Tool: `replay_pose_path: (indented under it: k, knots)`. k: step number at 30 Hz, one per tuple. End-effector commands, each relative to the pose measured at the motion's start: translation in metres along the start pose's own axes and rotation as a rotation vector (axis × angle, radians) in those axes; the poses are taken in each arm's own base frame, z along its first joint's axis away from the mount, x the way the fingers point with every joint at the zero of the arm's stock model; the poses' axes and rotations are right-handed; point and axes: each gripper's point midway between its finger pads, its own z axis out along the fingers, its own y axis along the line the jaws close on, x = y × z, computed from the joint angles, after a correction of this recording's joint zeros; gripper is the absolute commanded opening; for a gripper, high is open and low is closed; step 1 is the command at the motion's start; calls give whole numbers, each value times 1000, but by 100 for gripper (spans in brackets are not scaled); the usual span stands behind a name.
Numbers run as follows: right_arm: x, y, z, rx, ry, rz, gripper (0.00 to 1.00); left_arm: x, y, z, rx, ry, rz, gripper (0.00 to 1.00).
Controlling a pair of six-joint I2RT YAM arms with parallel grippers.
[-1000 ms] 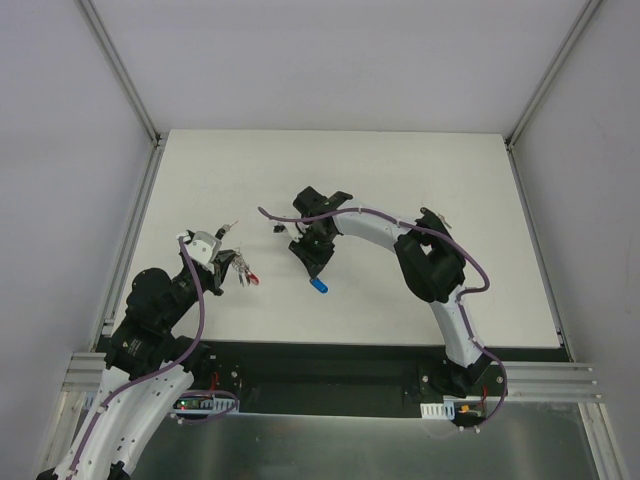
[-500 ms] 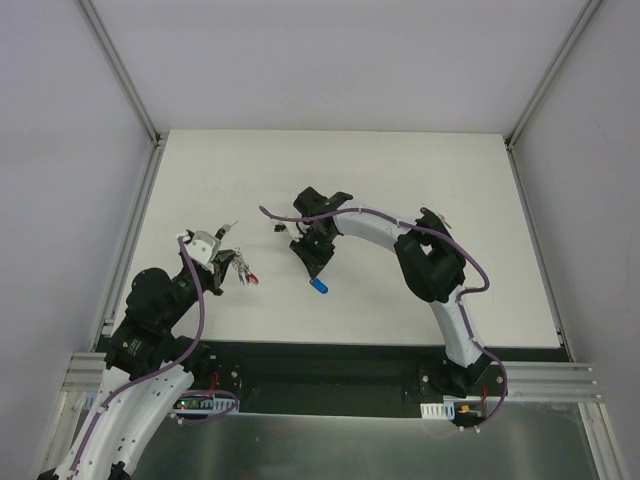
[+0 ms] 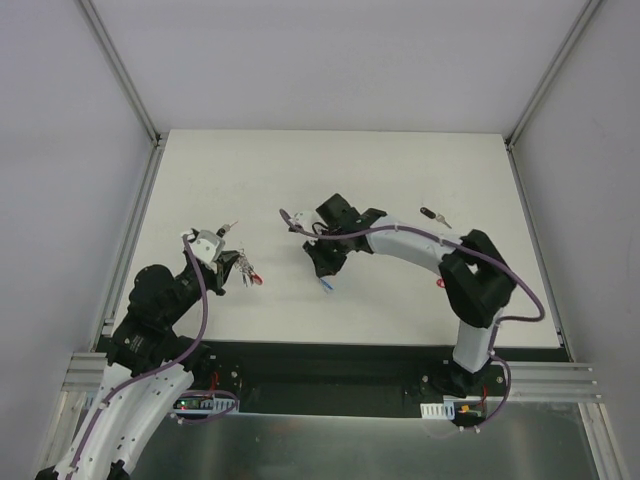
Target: Put the keys on the keyring
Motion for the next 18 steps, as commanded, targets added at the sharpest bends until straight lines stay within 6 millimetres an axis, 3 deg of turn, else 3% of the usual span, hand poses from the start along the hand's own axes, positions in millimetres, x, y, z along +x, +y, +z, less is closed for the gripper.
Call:
replay_pose_path:
  k: [1, 2, 3, 5, 6, 11, 14, 18]
  knots:
    - [-68, 12, -64, 83, -393, -137, 2, -21, -14, 4, 95, -81, 35, 0]
    - [-55, 15, -62, 82, -399, -133, 1, -21, -17, 6, 116, -82, 44, 0]
    - [-67, 17, -72, 93, -476, -155, 1, -23, -22, 6, 146, -88, 52, 0]
    - [-73, 26, -93, 102, -572, -184, 1, -26, -35, 7, 232, -105, 71, 0]
    - [-70, 27, -93, 102, -607, -186, 1, -28, -40, 8, 265, -111, 80, 0]
    - [-72, 49, -132, 102, -753, -246, 1, -42, -67, 9, 453, -137, 126, 0]
    - [-69, 54, -149, 128, -804, -269, 1, -57, -77, 7, 541, -168, 185, 0]
    - [-69, 66, -191, 175, -905, -302, 1, -85, -88, 7, 639, -214, 249, 0]
